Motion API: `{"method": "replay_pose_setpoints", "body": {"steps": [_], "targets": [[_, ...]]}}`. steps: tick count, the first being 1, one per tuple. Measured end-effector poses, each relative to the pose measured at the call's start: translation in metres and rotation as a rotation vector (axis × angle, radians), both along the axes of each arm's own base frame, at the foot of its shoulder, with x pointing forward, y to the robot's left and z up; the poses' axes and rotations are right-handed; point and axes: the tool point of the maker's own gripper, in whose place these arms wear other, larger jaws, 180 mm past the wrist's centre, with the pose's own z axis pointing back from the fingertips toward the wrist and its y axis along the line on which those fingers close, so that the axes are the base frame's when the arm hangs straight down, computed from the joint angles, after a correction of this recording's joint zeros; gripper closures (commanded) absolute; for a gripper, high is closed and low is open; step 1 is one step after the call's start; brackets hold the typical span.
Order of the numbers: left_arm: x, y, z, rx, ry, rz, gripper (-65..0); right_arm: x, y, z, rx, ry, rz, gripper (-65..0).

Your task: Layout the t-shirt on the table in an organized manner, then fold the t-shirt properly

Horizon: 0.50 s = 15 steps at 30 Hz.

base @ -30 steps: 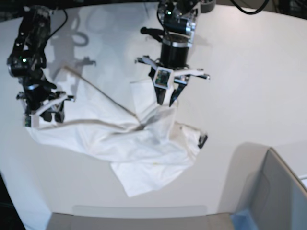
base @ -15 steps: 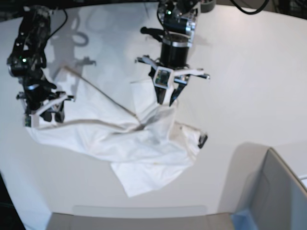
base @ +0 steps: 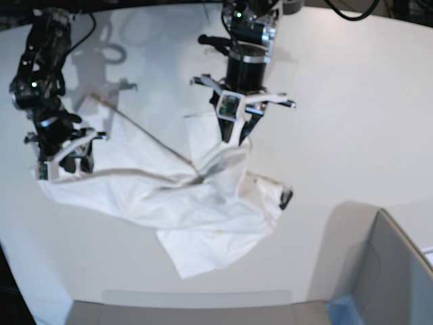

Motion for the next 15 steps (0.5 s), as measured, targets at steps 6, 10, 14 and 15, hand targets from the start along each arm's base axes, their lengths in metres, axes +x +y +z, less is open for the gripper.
{"method": "replay_pose_setpoints", "body": {"steps": [6,10,14,15], "targets": [[-0.0056,0.0001,-0.0053,0.000,0.021,0.000,-15.4,0.0000,-0.0001,0.0000,0.000,0.000,0.000,-24.0],[-0.0049,0.0001,-0.0046,0.000,0.018,0.000,-15.4,0.0000,-0.0001,0.0000,-0.001,0.000,0.000,-24.0],[-0.0049,0.0001,-0.0046,0.000,0.018,0.000,-15.4,0.0000,0.0000,-0.0001,-0.001,0.001,0.000,-24.0],[-0.0047,0.0002,-0.0045,0.000,0.017,0.001,-15.4,0.0000,0.0000,-0.0001,0.000,0.000,0.000,-24.0]]}}
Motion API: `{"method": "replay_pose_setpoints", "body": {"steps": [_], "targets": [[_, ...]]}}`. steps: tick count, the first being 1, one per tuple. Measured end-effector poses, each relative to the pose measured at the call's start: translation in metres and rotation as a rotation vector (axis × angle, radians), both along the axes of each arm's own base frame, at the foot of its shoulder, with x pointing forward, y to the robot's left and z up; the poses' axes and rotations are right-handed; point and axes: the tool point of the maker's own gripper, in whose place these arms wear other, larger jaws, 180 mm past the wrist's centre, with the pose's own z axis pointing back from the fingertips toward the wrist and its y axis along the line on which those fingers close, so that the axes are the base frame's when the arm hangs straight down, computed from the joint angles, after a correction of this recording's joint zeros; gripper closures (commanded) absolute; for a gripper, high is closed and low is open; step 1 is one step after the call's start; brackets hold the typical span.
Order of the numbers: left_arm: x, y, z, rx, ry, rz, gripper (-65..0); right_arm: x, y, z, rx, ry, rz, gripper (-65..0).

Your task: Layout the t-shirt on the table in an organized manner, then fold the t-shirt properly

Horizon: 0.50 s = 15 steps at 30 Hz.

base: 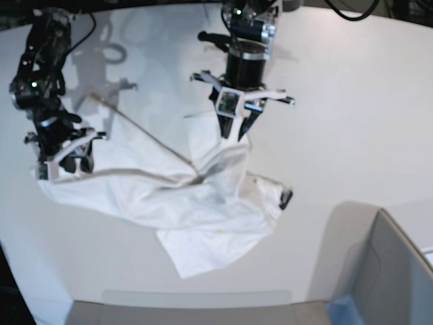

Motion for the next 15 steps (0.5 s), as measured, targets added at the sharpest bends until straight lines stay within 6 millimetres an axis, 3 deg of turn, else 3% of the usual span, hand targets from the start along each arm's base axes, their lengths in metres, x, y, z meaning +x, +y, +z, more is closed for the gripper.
{"method": "replay_pose_setpoints", "body": {"steps": [15], "targets": [[0.0016,-0.0039,0.0035,-0.028,-0.001,0.016,-15.4,0.0000,0.0000,0.0000,0.000,0.000,0.000,-24.0]]}}
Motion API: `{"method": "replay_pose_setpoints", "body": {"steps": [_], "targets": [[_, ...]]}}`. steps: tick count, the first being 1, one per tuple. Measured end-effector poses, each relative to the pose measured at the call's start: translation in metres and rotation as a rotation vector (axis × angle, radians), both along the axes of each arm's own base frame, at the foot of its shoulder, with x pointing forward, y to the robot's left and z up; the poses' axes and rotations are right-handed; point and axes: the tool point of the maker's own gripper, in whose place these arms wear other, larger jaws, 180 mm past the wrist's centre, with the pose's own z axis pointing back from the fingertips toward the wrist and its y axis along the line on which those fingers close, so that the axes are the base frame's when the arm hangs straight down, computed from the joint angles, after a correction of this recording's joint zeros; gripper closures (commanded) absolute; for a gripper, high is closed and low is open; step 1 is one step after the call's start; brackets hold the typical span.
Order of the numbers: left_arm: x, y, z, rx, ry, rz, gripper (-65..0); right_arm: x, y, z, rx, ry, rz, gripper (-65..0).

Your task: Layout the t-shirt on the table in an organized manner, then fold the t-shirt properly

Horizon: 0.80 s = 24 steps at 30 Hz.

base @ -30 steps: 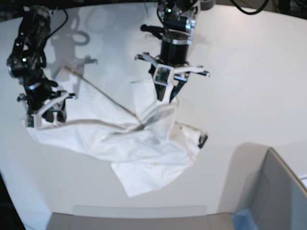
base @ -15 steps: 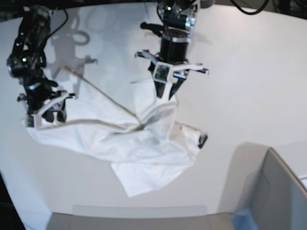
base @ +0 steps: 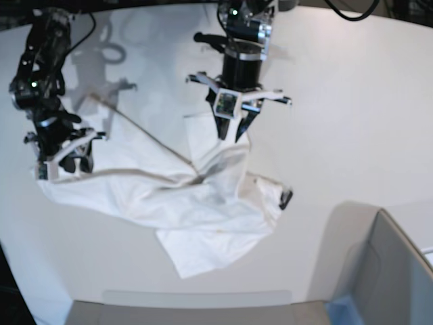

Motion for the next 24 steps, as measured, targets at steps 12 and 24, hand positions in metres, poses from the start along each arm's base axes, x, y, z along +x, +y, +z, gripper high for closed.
{"method": "replay_pose_setpoints", "body": {"steps": [12,24], "targets": [[0.0001,0.0003,-0.0001,0.002,-0.001,-0.001,-15.4,0.0000,0.0000,0.0000,0.000,0.000,0.000,-24.0],[0.0000,0.0003,-0.0003,0.001,0.000,-0.001,-15.4,-0.0033,-0.0001,-0.0039,0.000,0.011,0.000,-24.0]]}}
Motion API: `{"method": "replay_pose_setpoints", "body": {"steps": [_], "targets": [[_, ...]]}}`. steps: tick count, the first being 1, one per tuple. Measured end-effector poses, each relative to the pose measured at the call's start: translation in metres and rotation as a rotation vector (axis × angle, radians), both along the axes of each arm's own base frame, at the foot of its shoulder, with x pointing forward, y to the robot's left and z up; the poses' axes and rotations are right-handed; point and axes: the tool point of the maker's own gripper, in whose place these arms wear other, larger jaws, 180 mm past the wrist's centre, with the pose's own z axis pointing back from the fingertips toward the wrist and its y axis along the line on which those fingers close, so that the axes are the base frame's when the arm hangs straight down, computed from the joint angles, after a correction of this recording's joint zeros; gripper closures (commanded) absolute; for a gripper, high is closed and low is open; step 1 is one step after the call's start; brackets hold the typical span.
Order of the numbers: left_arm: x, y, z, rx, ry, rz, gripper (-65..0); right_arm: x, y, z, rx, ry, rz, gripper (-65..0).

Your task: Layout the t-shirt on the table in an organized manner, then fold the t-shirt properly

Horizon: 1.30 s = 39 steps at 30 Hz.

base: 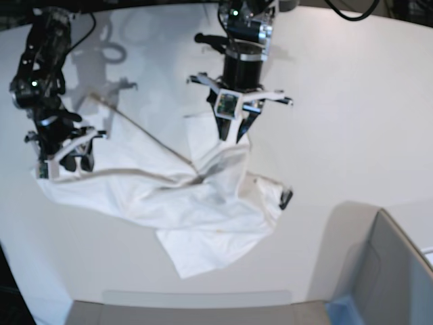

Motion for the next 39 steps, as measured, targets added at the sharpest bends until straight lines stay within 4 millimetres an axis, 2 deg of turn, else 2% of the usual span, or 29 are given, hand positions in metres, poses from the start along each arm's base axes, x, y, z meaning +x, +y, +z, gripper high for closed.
{"method": "replay_pose_setpoints", "body": {"steps": [10,19,27,31,39], "targets": [[-0.003,0.000,-0.003,0.000,0.010,0.000,-15.4,-0.011,0.004,-0.013,0.017,0.039,-0.001,-24.0],[-0.003,0.000,-0.003,0.000,0.010,0.000,-15.4,-0.011,0.003,-0.013,0.015,0.038,-0.004,-24.0],[-0.003,-0.001,-0.002,0.000,0.009,-0.002,-15.4,-0.018,0.003,-0.021,0.016,0.062,-0.004,-24.0],[-0.003,-0.001,-0.003,-0.001,0.010,-0.001,-15.4,-0.025,0.007,-0.016,0.006,0.054,0.006,-24.0],[-0.003,-0.001,-0.002,0.000,0.008,-0.002,-15.4,-0.024,0.008,-0.014,0.008,0.048,0.007,-24.0]]}}
